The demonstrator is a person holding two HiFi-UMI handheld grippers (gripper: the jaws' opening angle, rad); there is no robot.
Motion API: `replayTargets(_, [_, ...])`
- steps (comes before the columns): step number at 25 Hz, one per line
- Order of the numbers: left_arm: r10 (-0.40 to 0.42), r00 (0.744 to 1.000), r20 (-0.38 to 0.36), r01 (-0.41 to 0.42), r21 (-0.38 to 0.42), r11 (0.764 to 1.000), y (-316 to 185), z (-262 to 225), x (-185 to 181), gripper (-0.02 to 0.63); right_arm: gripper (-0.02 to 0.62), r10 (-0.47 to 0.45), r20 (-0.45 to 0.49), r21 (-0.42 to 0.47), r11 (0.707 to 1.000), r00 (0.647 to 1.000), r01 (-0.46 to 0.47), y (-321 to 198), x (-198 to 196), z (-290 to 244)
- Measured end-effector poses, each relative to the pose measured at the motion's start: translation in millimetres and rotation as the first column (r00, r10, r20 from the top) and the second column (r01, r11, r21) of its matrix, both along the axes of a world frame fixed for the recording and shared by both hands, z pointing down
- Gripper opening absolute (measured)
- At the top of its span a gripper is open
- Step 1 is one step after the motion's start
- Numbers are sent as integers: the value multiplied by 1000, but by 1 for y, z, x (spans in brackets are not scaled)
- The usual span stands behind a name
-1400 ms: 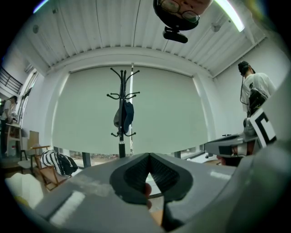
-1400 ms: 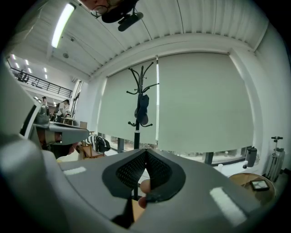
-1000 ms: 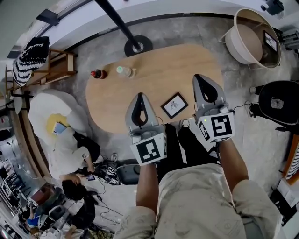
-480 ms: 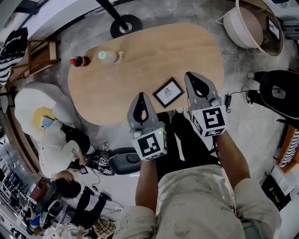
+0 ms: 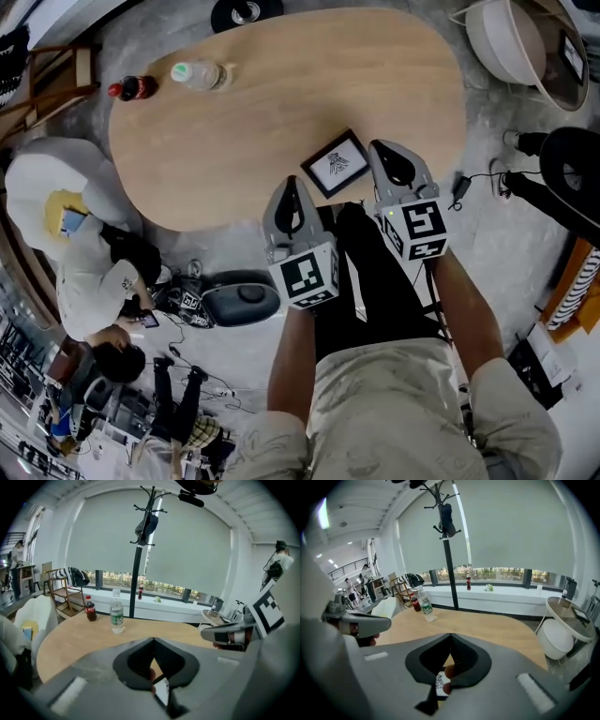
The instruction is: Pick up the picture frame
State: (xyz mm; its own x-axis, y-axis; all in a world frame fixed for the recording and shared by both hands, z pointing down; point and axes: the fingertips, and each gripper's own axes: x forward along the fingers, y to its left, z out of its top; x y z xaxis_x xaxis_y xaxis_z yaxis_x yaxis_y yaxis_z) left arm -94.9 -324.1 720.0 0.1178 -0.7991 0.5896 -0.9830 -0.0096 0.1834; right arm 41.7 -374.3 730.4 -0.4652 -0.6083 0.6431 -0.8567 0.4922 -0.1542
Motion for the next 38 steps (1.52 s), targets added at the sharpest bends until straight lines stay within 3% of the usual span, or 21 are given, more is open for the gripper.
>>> replayTargets(4, [-60,997,-43,55,-96,994,16,47,-3,3,3,17,6,-81,997,1000,-17,10,6,39])
replayTargets(8, [-84,994,-67,71,-176,982,28,84,4,3,6,-24,-24,-131,991,999,20,18,8,70])
replayTargets(11, [-87,993,-78,66,-247,967,39,110,10,5,60,-46,-27,-192,981,999,40,27,8,94])
replayTargets(12, [-88,993,-84,62,-267,962,43,118,12,42,61,-46,-33,-203,978,998,38,28,9,101])
replayTargets(20, [-103,987,-125,46,-398,916,64,174,19,99,97,-81,-83,-274,960,993,55,36,10,146])
replayTargets(28, [-118,981,-156,34,-458,888,71,203,29,126,115,-109,-120,-326,943,987,65,46,13,175])
replayTargets(33, [-168,965,-202,53,-475,879,72,208,31,129,115,-104,-128,-364,930,986,51,49,20,187])
replayTargets(38, [-167,967,-191,58,-478,877,70,213,33,129,104,-134,-132,-381,922,982,74,55,17,195])
